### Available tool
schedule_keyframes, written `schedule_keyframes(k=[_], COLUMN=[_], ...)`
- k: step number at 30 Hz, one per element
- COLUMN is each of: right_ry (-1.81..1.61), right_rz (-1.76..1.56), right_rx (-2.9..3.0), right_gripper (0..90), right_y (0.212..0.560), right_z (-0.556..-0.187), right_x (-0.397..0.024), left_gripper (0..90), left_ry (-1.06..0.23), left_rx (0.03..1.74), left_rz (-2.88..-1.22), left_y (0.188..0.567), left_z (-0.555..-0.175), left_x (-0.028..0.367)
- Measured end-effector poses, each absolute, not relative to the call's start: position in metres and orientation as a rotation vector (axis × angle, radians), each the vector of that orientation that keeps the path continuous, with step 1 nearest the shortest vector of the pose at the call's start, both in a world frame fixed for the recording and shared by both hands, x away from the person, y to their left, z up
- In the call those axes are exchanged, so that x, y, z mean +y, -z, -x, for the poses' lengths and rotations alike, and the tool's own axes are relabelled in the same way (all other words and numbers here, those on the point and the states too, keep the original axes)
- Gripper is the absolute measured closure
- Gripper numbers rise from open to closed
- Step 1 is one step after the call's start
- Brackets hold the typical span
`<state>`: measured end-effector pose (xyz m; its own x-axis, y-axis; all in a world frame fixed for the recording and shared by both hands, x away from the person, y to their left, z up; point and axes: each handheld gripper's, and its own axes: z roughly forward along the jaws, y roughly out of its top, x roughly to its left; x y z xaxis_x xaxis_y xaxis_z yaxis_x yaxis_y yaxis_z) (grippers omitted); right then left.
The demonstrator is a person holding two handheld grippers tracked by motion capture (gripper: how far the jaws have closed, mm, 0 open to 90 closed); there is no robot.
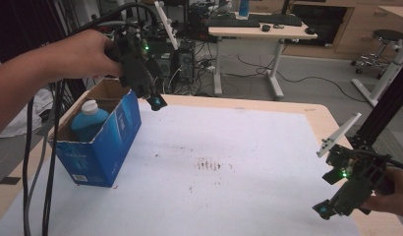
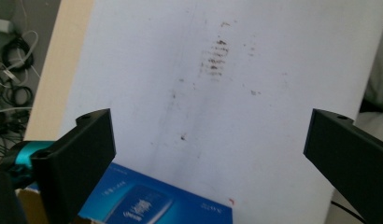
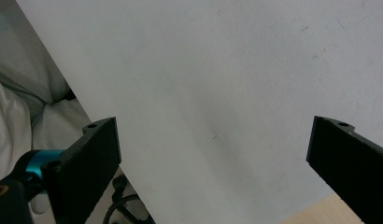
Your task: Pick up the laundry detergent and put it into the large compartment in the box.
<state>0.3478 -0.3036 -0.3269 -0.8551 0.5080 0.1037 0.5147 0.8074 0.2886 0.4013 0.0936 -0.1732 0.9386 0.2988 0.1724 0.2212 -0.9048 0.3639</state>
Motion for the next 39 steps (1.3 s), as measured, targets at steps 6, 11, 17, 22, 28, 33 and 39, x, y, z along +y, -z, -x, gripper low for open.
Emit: schedule_keyframes(k=[6,11,17,22,28,33,39], right_ry=[0.497,0.523,0.532,0.54,0.528,0.533,0.528], right_rz=[0.843,0.852,0.853,0.86,0.858,0.85,0.829], right_rx=[-2.965,-2.964,-2.963,-2.965,-2.966,-2.968,-2.975], right_gripper=[2.1,2.1,2.1,2.1,2.1,2.1,2.1], right_y=[0.327,0.327,0.327,0.327,0.327,0.327,0.328], right_z=[-0.347,-0.349,-0.35,-0.352,-0.352,-0.354,-0.355], right_x=[-0.306,-0.306,-0.304,-0.303,-0.3,-0.299,-0.295], left_gripper=[1.6,1.7,1.7,1.7,1.7,1.7,1.7], left_ry=[-0.333,-0.359,-0.328,-0.309,-0.256,-0.215,-0.195], left_rx=[0.346,0.374,0.505,0.54,0.552,0.567,0.583], left_rz=[-2.784,-2.792,-2.832,-2.823,-2.848,-2.863,-2.857], left_y=[0.182,0.188,0.21,0.226,0.247,0.262,0.273], left_z=[-0.404,-0.408,-0.42,-0.421,-0.422,-0.423,-0.424], left_x=[0.065,0.049,0.028,0.021,0.015,0.011,0.01])
